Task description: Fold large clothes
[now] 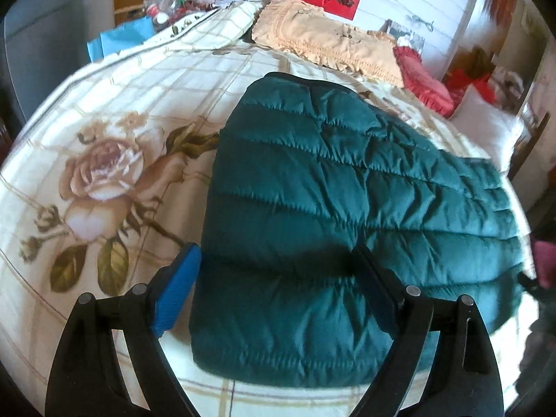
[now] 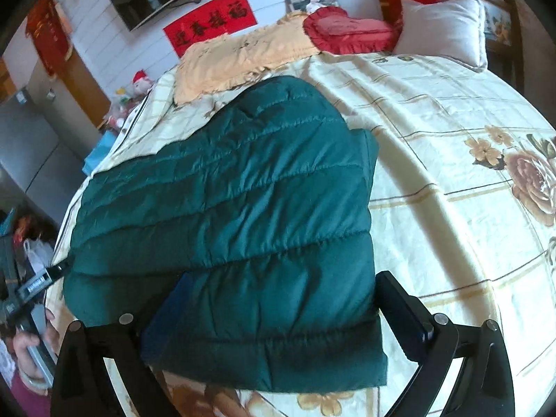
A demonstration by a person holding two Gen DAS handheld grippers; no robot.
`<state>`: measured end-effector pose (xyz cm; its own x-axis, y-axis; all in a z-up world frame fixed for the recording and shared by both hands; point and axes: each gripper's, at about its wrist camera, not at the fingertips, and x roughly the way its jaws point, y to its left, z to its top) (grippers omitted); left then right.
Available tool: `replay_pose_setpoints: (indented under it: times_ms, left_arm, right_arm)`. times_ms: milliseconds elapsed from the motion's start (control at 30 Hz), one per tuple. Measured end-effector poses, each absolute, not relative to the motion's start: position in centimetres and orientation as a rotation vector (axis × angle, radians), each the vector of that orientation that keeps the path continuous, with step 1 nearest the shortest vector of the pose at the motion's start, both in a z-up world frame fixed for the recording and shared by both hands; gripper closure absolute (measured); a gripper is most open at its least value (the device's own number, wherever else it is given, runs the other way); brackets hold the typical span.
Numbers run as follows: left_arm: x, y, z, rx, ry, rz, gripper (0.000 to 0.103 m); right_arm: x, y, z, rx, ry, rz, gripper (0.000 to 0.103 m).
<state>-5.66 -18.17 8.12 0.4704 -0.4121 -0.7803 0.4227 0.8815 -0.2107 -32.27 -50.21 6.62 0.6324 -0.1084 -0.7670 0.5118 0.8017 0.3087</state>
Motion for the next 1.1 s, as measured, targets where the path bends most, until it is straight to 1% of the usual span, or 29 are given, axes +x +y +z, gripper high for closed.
replay_pose_setpoints:
  times_ms: [200, 300, 667, 700, 767, 800, 1100]
  left_arm:
    - [-6.2, -15.0, 7.9, -0.107, 0.980, -0.554, 0.015]
    - [-5.9, -14.1, 7.3, -0.162, 1.026, -0.583, 0.015]
    - [-5.0, -14.7, 5.4, -0.234, 1.110, -0.644, 0.014]
    - [-4.8, -14.8, 5.1, -0.239, 1.118, -0.649, 0.014]
    - [-4.6, -14.9, 4.9, -0.249, 1.134, -0.651, 0.007]
    - [-4.4, -14.9, 4.7, -0.251, 1.140, -0.647, 0.003]
    - [-4.1, -15.6, 4.1, -0.254, 1.127, -0.671, 0.001]
  right_arm:
    - [-32.7, -50.0, 5.8, 0.540, 0.849, -0.340, 0.000]
    - [-32.3, -50.1, 5.5, 0.541, 0.851, -0.328, 0.000]
    - [-30.1, -51.7, 4.3, 0.597, 0.842, -0.287, 0.000]
    - [-29.9, -51.7, 4.3, 0.594, 0.843, -0.288, 0.000]
    - [-29.4, -51.7, 4.3, 0.587, 0.846, -0.282, 0.000]
    - [-29.3, -51.7, 4.2, 0.586, 0.849, -0.279, 0.000]
    - [-28.0, -52.2, 3.4, 0.588, 0.875, -0.243, 0.000]
